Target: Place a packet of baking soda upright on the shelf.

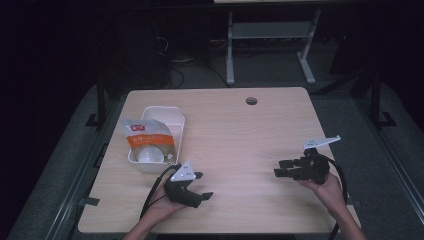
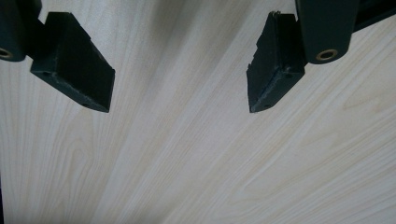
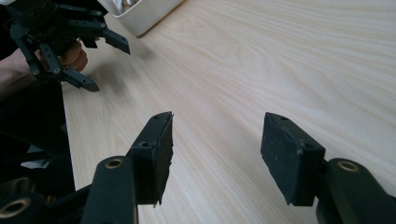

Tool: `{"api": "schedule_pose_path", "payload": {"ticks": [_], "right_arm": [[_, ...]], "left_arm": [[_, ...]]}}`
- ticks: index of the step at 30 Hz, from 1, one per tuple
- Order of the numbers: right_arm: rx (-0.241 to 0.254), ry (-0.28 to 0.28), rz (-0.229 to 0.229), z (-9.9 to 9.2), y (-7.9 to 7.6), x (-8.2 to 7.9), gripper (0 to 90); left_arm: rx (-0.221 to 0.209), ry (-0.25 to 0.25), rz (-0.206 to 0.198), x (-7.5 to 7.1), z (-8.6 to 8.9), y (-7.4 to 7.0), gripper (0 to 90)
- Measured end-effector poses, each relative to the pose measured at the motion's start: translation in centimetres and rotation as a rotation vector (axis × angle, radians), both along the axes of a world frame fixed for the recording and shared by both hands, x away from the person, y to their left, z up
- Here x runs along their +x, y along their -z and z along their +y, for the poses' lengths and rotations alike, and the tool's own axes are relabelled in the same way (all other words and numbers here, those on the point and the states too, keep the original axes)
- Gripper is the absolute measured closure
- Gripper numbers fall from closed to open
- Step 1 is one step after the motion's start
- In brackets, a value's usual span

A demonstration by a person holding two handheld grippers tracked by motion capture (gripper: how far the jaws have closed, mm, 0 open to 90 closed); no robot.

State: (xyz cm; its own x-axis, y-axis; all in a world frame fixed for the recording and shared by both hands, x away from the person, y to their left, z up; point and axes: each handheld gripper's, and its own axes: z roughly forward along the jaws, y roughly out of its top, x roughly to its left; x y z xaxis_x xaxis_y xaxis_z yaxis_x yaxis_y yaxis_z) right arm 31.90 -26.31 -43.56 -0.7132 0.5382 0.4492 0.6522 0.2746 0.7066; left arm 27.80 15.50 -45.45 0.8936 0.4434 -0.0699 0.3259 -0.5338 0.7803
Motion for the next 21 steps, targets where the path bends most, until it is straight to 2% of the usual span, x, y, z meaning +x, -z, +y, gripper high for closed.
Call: {"api": "schedule_pose_path", "payload": {"ticks": [10, 21], "right_arm": [[0.002, 0.024, 0.016, -1.2, 1.1, -1.2, 42.2], [0.011, 0.055, -0.01, -1.9, 1.8, -3.1, 40.8]], "left_arm": [[0.001, -0.001, 0.002, 0.0, -0.2, 0.1, 23.2], [-0.003, 0.007, 0.001, -0.2, -0.2, 0.0, 23.2]]}}
